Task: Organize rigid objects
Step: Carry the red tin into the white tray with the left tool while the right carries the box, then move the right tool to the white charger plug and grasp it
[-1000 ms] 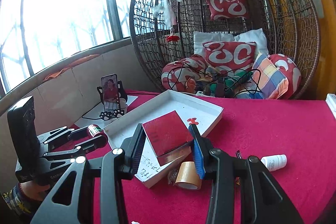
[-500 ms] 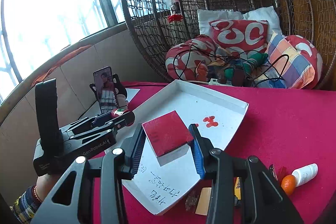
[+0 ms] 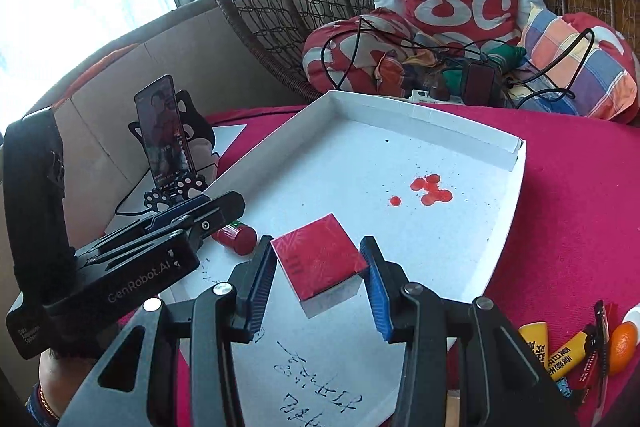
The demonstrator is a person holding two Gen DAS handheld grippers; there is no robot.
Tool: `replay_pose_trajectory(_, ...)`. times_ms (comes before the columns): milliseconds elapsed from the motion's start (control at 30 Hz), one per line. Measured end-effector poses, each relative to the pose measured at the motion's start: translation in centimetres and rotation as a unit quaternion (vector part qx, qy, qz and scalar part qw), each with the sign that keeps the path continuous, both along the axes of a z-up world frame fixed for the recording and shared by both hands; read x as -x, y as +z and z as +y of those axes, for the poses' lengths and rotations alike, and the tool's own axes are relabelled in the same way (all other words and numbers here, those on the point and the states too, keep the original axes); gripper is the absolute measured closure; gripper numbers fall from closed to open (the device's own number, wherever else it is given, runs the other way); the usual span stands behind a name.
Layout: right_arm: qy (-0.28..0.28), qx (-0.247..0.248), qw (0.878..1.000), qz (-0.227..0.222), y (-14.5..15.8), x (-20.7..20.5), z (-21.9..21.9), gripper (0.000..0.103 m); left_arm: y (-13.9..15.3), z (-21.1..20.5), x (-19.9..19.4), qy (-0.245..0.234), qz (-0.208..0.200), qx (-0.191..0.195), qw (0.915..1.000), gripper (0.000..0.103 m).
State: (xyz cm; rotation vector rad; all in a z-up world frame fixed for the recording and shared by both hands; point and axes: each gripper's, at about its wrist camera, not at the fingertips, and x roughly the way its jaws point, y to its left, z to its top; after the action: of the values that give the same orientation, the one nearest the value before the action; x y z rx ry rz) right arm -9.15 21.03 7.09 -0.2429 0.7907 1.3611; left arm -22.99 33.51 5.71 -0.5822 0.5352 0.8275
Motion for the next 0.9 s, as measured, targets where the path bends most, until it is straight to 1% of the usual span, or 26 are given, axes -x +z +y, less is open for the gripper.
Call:
replay_pose_trajectory(33, -0.012, -0.005, 1.0, -0.003, 0.2, -0.3, -0.3, 0.019, 0.1, 0.0, 0.5, 0.013, -0.009, -0.006, 0.9998, 0.014)
replay_pose_trajectory(67, -0.024, -0.012, 1.0, -0.006, 0.4, -0.5, -0.6, 0.013, 0.2, -0.1, 0.9, 0.021, -0.018, -0.01, 0.9996, 0.003)
replay_pose_trajectory(100, -0.027, -0.02, 0.999, -0.004, 0.6, -0.8, -1.1, 0.003, 0.4, -0.3, 1.3, 0.026, -0.026, -0.012, 0.9992, 0.0)
replay_pose_trajectory(133, -0.031, -0.027, 0.999, 0.0, 0.8, -1.1, -1.6, 0.0, 0.4, -0.4, 1.5, 0.031, -0.031, -0.011, 0.999, 0.0)
replay_pose_trajectory(233, -0.046, -0.047, 0.998, 0.007, 1.5, -1.5, -3.3, 0.0, 0.7, -1.0, 2.1, 0.037, -0.04, -0.012, 0.9984, 0.0)
replay_pose_trajectory(367, -0.048, -0.076, 0.996, 0.016, 2.5, -1.5, -6.2, 0.0, 0.9, -2.7, 2.5, 0.033, -0.053, -0.015, 0.9979, 0.0)
replay_pose_trajectory(467, -0.039, -0.093, 0.995, 0.02, 2.9, -1.1, -8.9, 0.0, 0.9, -4.7, 3.9, 0.034, -0.087, -0.01, 0.9956, 0.0)
replay_pose_trajectory(533, -0.032, -0.104, 0.994, 0.012, 2.9, -0.6, -10.9, 0.0, 0.8, -6.0, 4.7, 0.03, -0.102, -0.011, 0.9942, 0.0)
replay_pose_trajectory(633, -0.02, -0.112, 0.993, -0.021, 2.7, 0.3, -13.3, 0.0, 1.1, -7.4, 5.1, 0.023, -0.103, -0.018, 0.9943, 0.0)
replay_pose_trajectory(667, -0.009, -0.114, 0.993, -0.028, 2.6, 0.5, -13.9, 0.0, 1.4, -7.8, 5.1, 0.019, -0.102, -0.022, 0.9944, 0.0)
replay_pose_trajectory(733, 0.007, -0.112, 0.993, -0.028, 2.0, 1.0, -15.0, 0.0, 1.9, -8.8, 5.4, 0.013, -0.104, -0.032, 0.994, 0.0)
replay_pose_trajectory(900, 0.011, -0.084, 0.996, -0.003, 0.2, 0.8, -17.4, 0.0, 2.5, -11.4, 6.1, -0.015, -0.105, -0.056, 0.9928, 0.0)
